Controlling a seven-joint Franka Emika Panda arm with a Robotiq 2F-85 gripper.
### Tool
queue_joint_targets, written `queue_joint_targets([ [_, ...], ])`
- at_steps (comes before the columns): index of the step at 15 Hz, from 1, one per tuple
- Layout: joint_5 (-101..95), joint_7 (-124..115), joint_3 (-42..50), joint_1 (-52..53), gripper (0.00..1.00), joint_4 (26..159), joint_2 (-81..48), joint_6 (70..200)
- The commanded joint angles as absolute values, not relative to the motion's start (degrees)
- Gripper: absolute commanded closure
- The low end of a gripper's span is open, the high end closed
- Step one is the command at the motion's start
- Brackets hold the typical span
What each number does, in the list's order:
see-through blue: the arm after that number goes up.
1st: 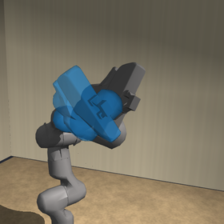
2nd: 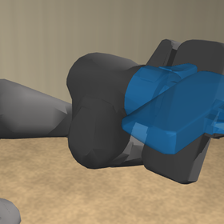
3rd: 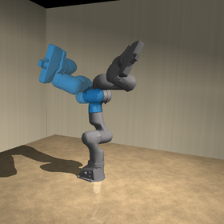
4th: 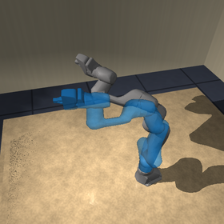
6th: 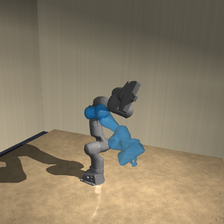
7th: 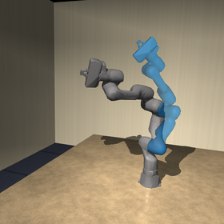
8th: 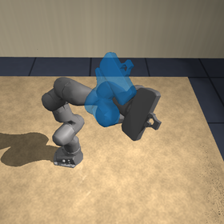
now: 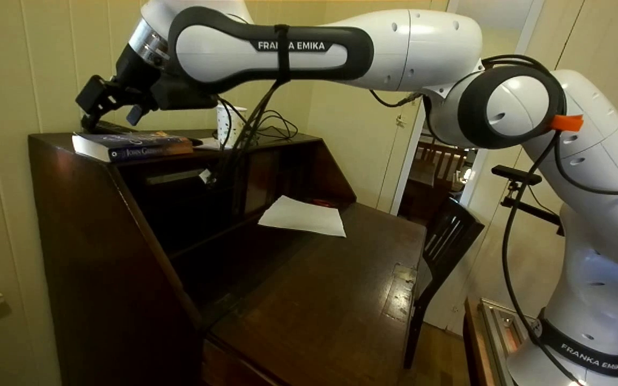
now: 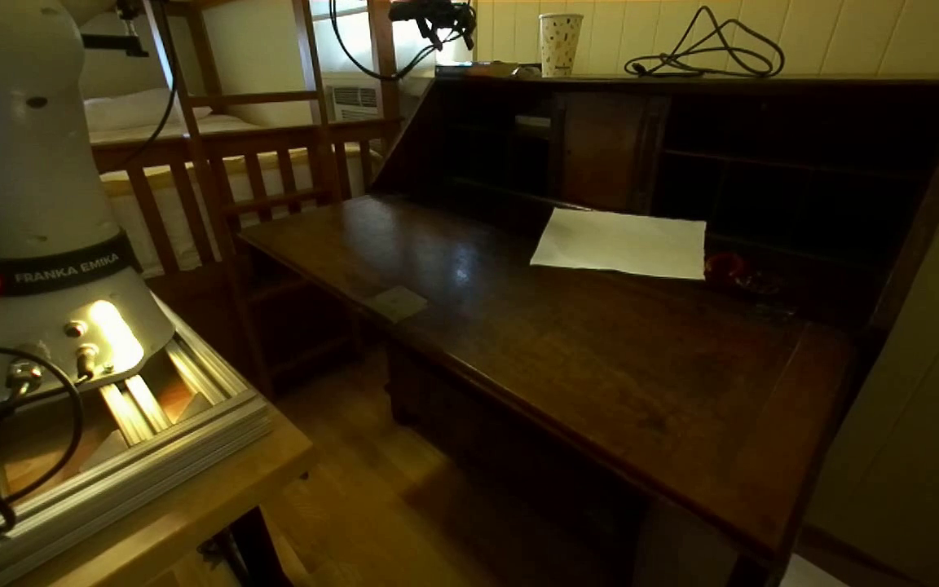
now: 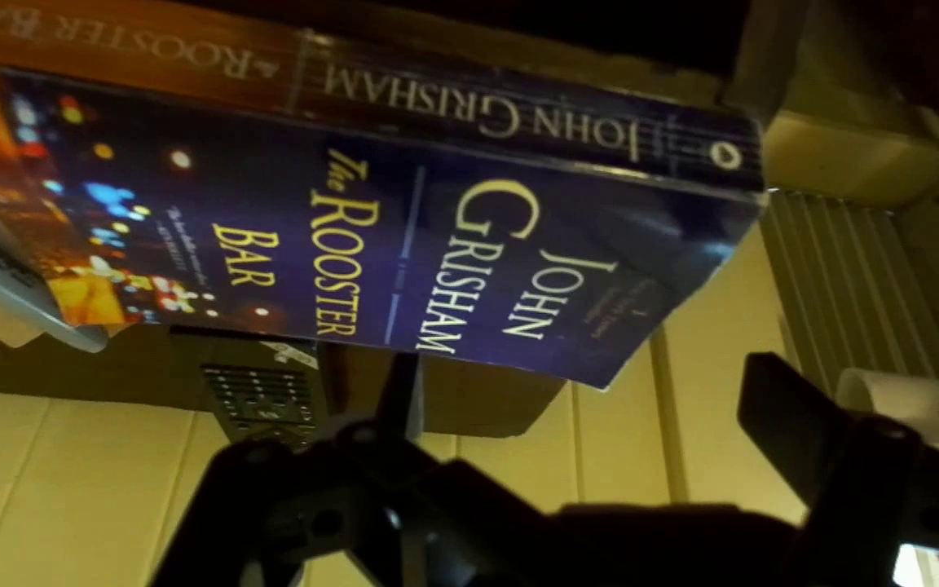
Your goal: Take the book off of the shelf and place it the desk
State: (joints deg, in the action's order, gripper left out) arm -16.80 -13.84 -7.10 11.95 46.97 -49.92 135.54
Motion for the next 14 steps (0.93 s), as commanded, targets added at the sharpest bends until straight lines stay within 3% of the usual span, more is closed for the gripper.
queue_joint_targets([
  [1, -12.0, -11.84, -11.54, 9.64, 0.0, 44.05, -51.33, 137.41],
  [9, -16.57, -26.84, -3.61, 12.22, 0.0, 41.61, -52.62, 134.36],
  [14, -14.42, -24.04, -5.04, 11.45, 0.0, 44.83, -51.19, 133.57],
])
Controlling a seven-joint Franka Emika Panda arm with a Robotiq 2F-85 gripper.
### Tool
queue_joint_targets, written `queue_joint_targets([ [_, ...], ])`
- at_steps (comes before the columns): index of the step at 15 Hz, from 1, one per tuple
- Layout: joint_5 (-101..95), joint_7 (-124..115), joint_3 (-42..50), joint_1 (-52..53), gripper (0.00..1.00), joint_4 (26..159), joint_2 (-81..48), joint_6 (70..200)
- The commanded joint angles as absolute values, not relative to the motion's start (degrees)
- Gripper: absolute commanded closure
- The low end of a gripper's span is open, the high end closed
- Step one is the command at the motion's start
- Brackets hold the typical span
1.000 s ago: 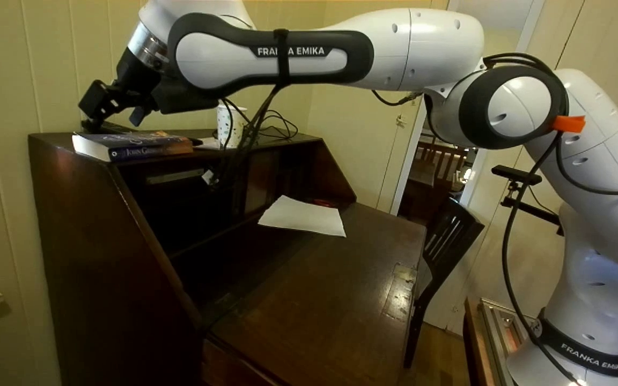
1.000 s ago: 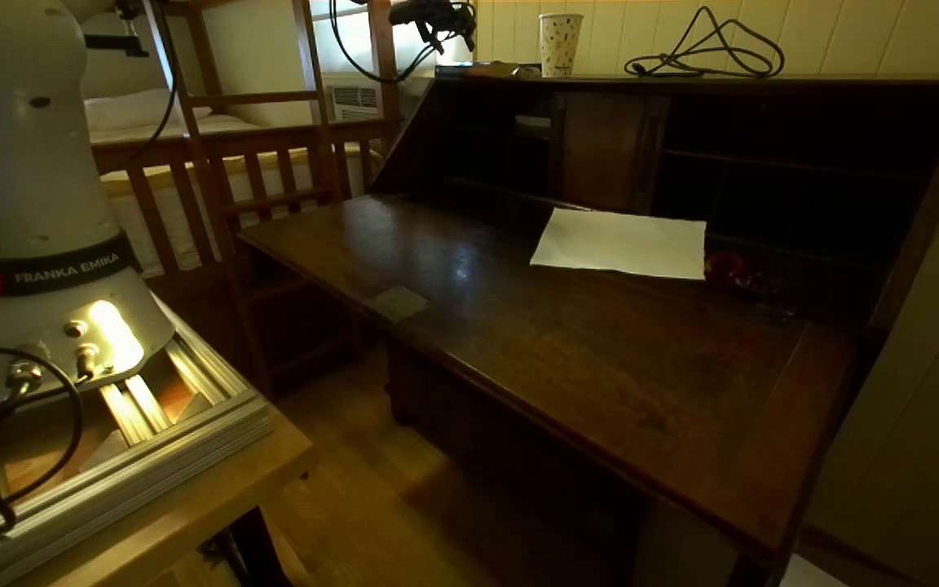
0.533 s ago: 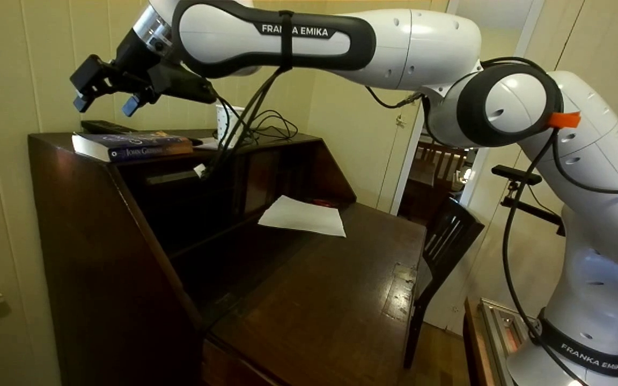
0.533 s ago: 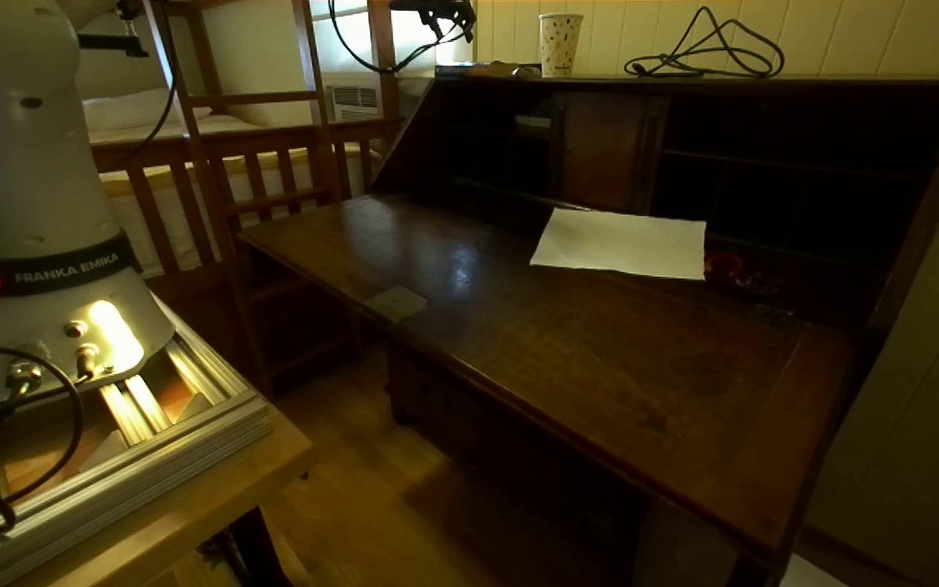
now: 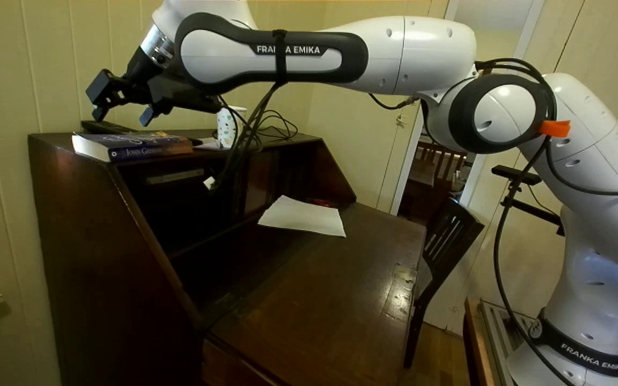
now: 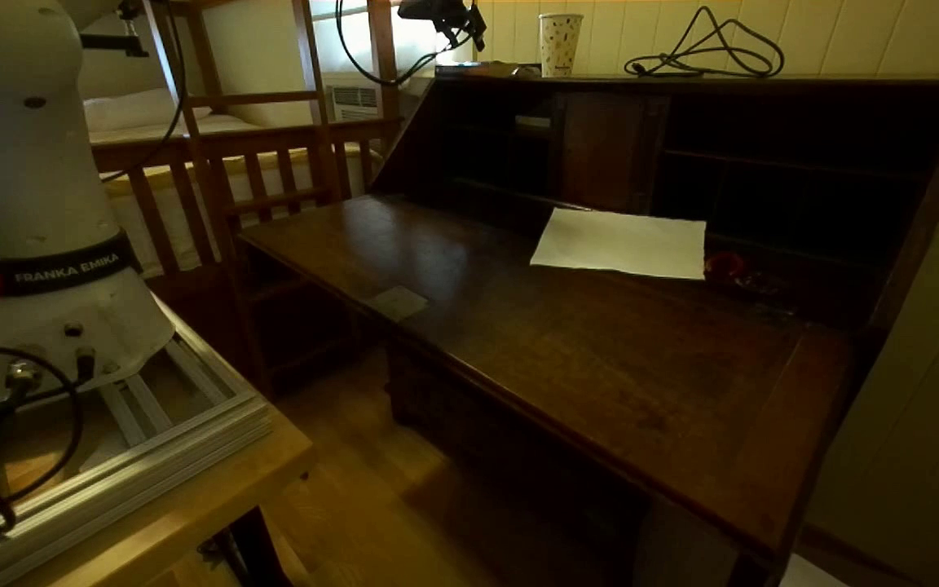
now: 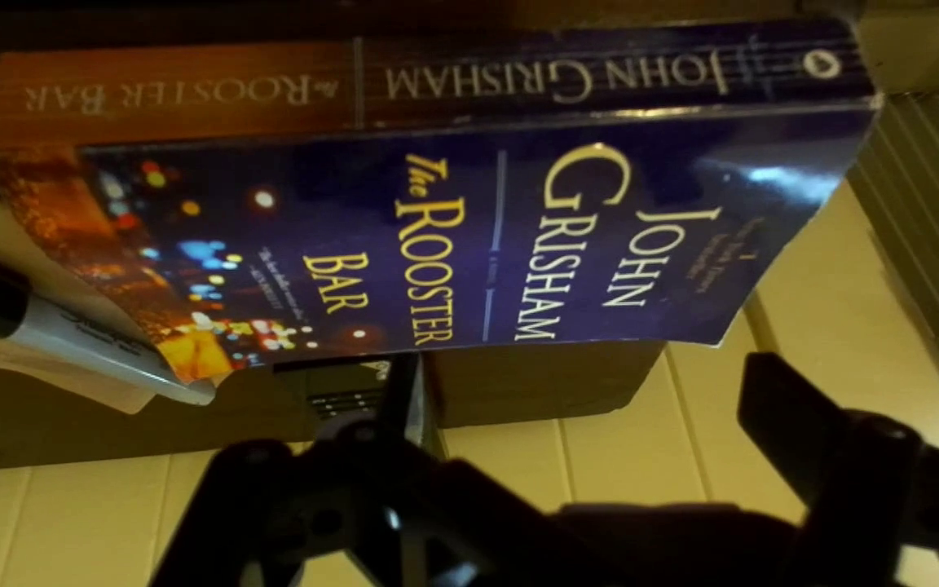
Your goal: Take the book off of the shelf and place it the desk
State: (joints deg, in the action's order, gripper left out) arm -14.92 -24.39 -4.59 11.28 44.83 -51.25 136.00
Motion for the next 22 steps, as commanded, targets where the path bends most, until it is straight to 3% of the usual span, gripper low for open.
queue_joint_targets([
  [1, -15.29, -25.19, -4.02, 11.94, 0.0, 44.88, -51.01, 131.36],
  [11, -15.67, -24.51, -3.07, 12.13, 0.0, 45.31, -49.27, 116.3],
  [17, -17.76, -22.63, -2.66, 13.21, 0.0, 43.62, -49.39, 120.04],
  [22, -22.66, -17.23, -2.37, 15.51, 0.0, 49.7, -42.85, 118.4],
])
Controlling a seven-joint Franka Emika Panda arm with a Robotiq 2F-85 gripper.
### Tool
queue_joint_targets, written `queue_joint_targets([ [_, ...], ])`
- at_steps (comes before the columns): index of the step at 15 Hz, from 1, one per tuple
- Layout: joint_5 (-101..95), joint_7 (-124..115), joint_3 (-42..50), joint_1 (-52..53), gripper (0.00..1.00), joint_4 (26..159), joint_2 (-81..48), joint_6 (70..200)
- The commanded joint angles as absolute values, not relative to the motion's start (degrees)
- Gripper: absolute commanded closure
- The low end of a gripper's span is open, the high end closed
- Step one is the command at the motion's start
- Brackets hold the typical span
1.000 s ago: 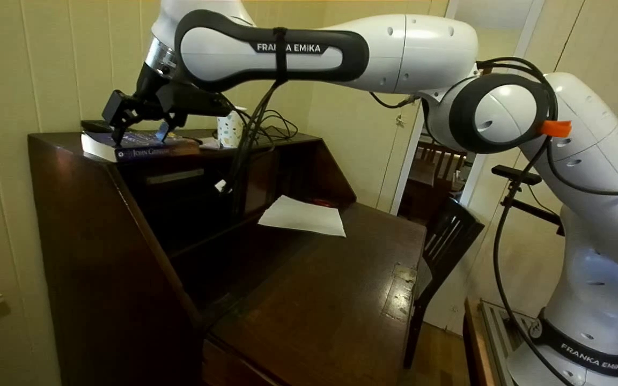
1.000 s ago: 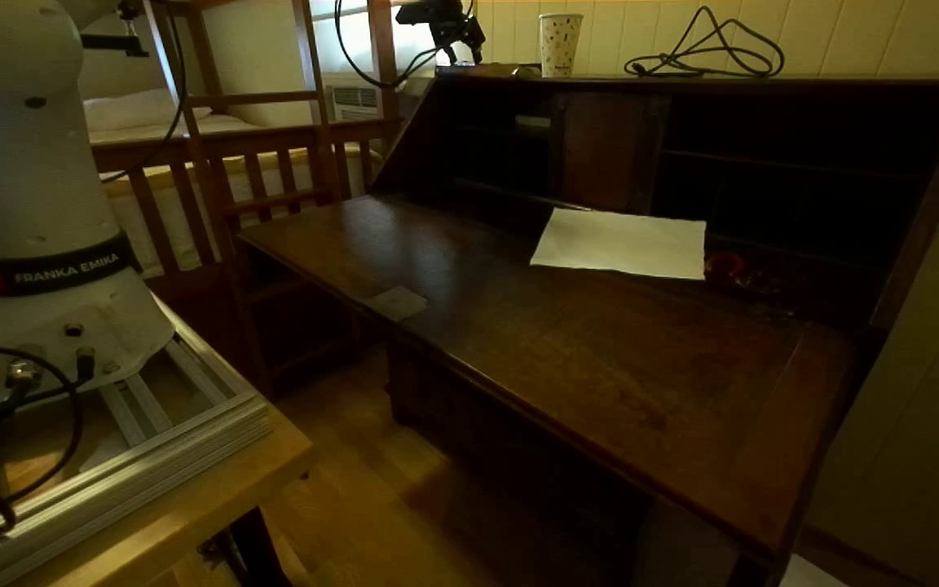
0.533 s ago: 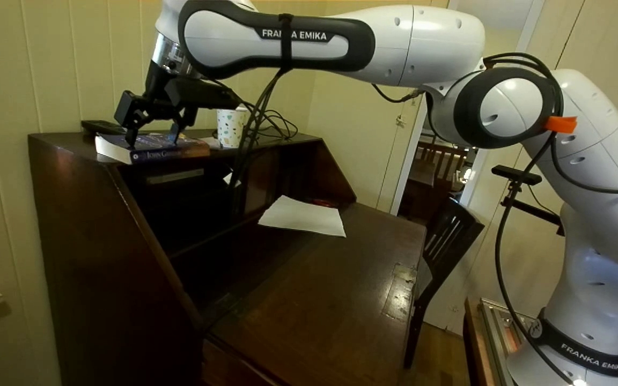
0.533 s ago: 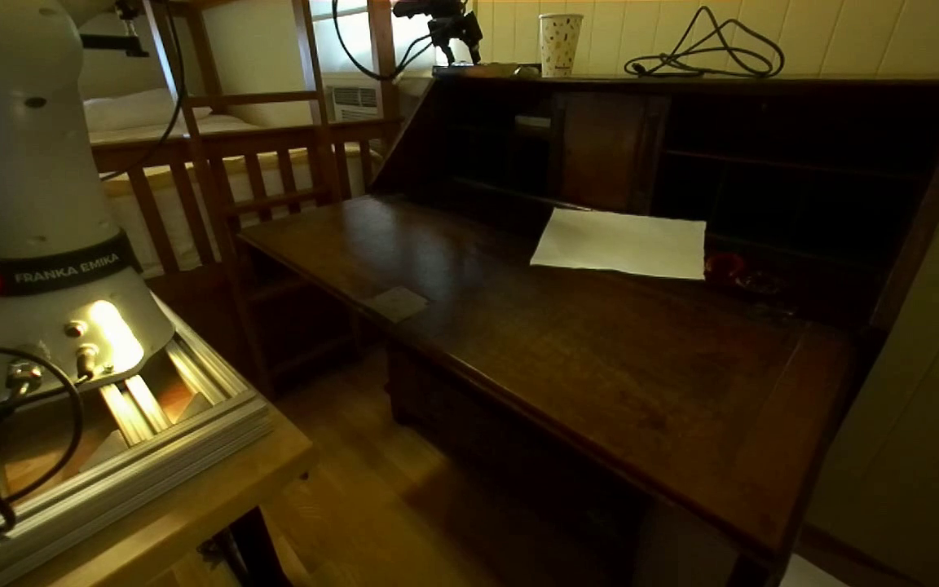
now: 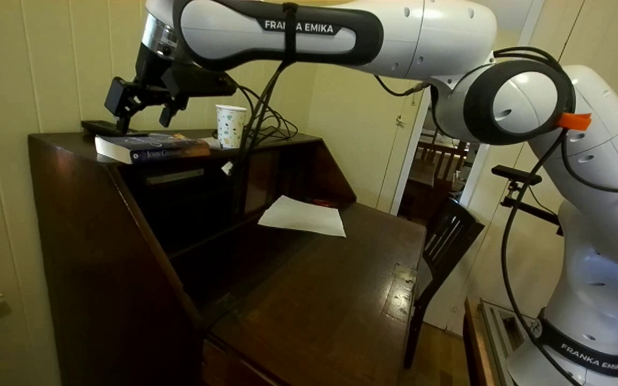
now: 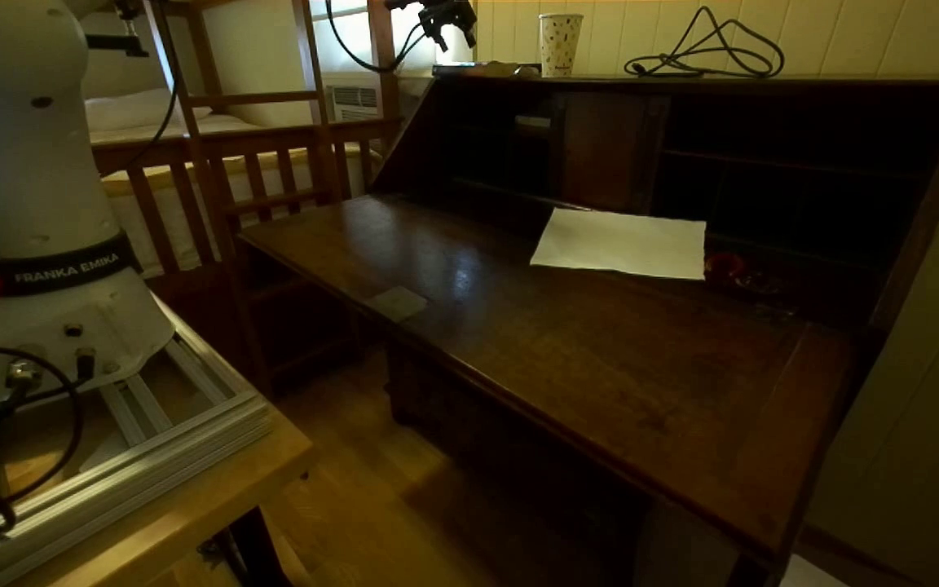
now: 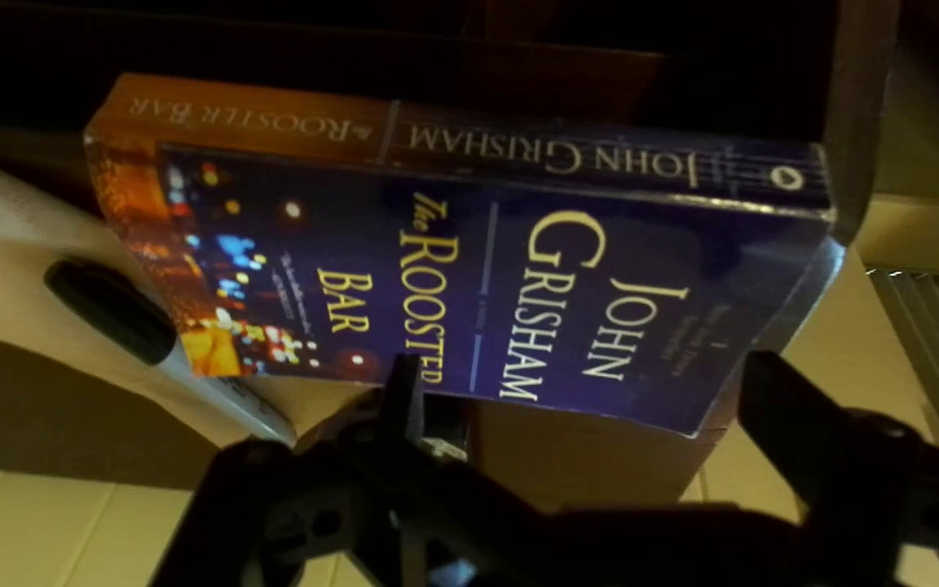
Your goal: Take the book off of the shelf and place it the desk
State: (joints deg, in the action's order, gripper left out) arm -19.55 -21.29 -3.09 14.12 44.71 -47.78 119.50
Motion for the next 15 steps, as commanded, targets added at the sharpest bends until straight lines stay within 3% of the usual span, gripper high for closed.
queue_joint_targets([
  [1, -23.96, -14.79, -2.46, 15.64, 0.0, 52.14, -40.7, 118.93],
  [15, -36.43, 13.81, -2.94, 13.51, 0.0, 86.27, -14.41, 120.28],
])
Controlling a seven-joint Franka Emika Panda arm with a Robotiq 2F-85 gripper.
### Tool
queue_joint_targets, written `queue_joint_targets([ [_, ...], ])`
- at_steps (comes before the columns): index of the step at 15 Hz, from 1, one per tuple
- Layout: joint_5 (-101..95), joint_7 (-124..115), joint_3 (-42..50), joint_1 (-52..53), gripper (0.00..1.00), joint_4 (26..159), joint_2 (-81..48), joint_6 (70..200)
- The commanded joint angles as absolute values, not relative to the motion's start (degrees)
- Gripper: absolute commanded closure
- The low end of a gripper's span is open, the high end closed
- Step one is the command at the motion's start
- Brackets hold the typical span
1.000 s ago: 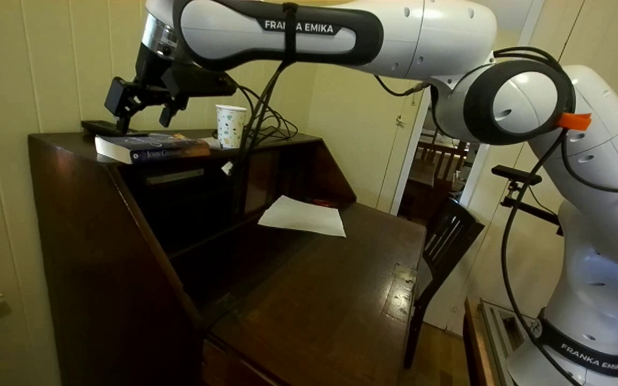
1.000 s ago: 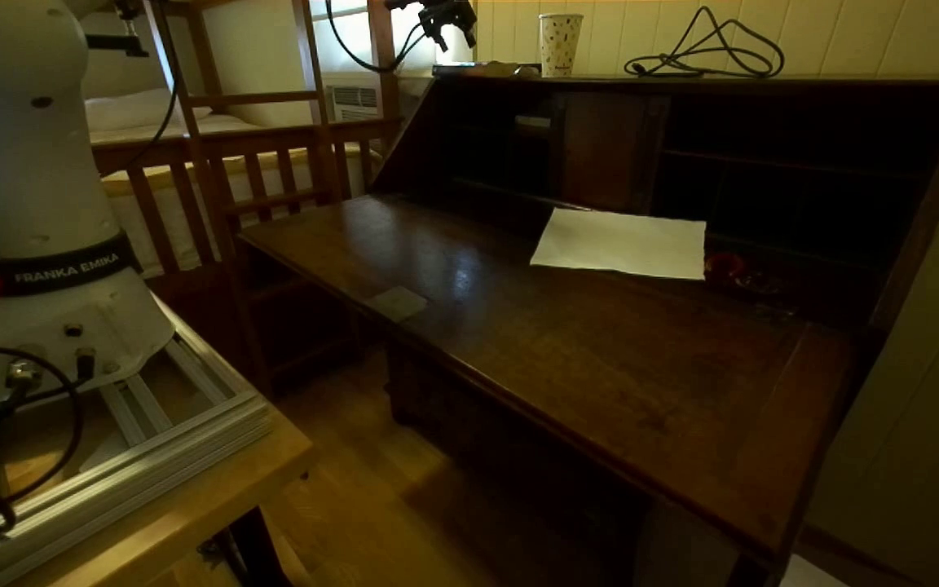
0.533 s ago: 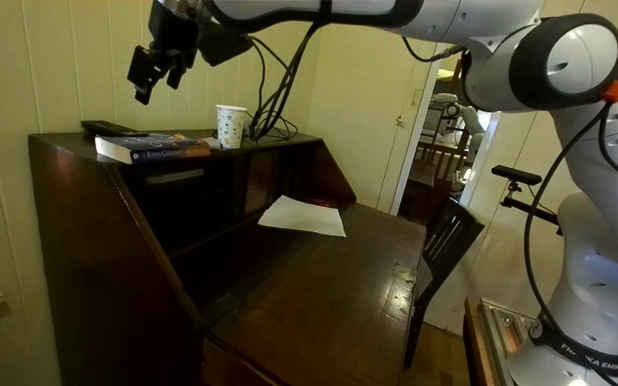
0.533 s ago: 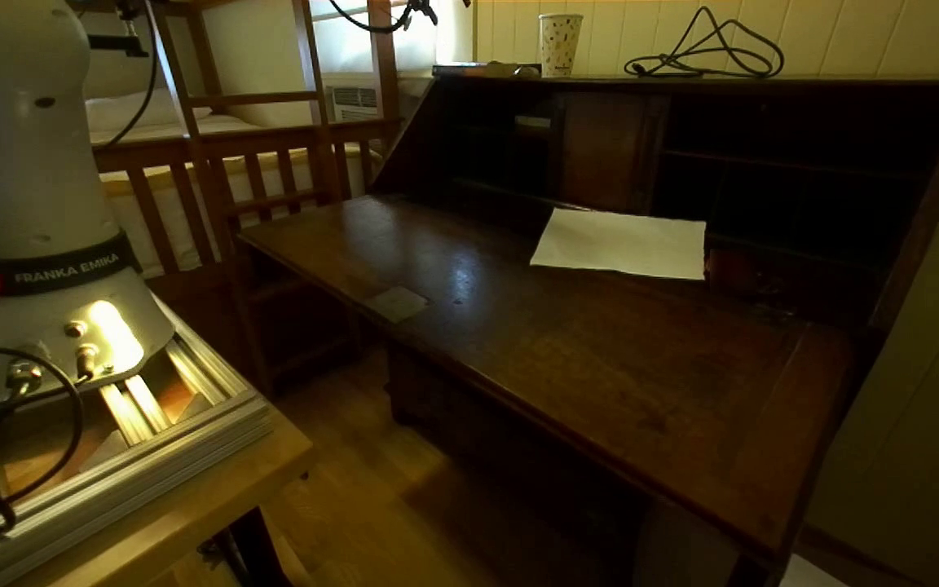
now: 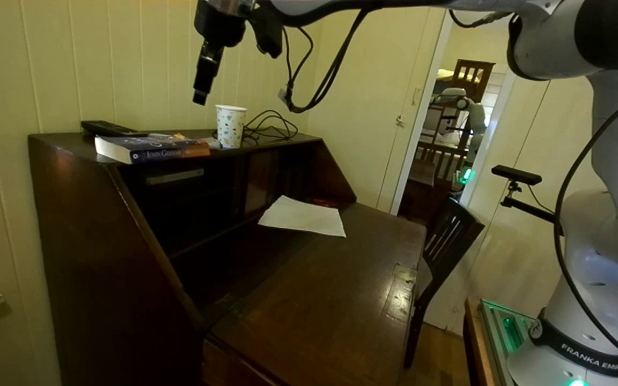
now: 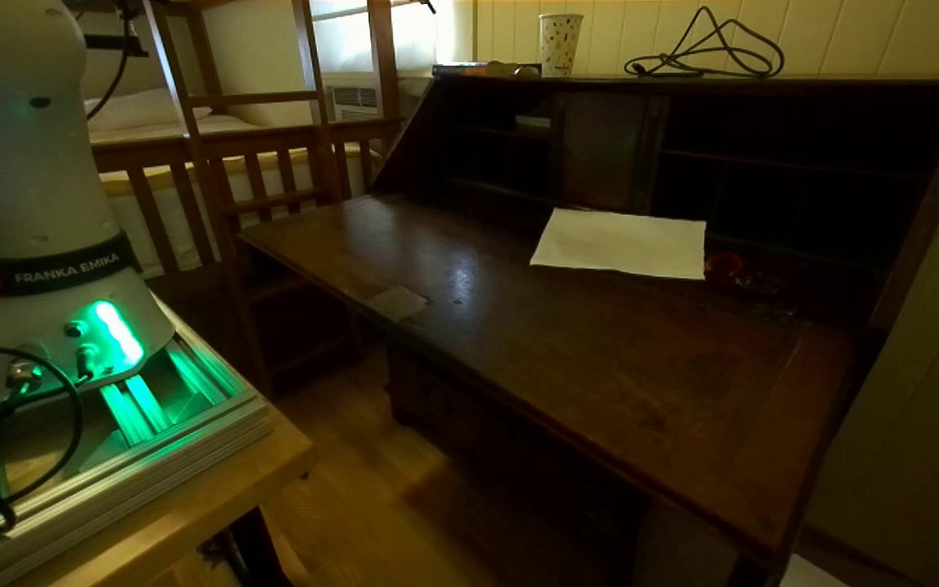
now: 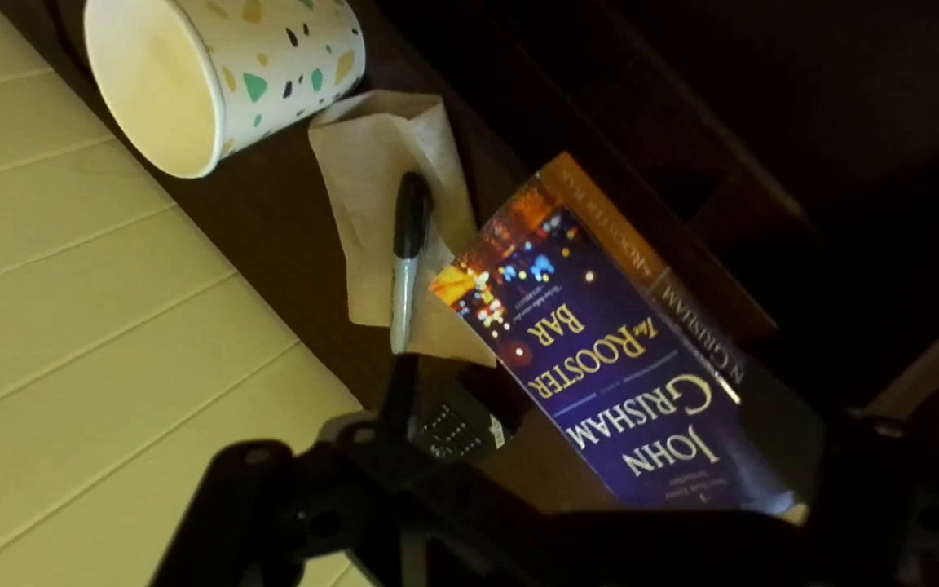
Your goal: Take the book off of the shelf and place it the desk
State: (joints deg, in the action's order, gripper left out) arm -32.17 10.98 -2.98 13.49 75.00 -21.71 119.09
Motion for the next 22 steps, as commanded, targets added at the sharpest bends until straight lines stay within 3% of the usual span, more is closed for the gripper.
queue_joint_targets([
  [1, -39.15, 12.52, -2.46, 14.06, 0.0, 88.98, -13.01, 120.16],
  [5, -44.62, 9.82, -4.05, 12.95, 0.0, 99.35, -8.01, 120.86],
  [6, -42.4, 11.72, -4.6, 12.58, 0.0, 91.05, -13.12, 118.77],
  [11, -42.47, 11.37, -4.86, 12.46, 0.0, 91.77, -12.85, 118.81],
  [17, -49.78, 13.22, -4.32, 10.26, 0.0, 106.83, -6.72, 140.36],
  [22, -71.81, 5.52, 1.58, 12.75, 0.0, 111.14, -6.76, 150.31],
])
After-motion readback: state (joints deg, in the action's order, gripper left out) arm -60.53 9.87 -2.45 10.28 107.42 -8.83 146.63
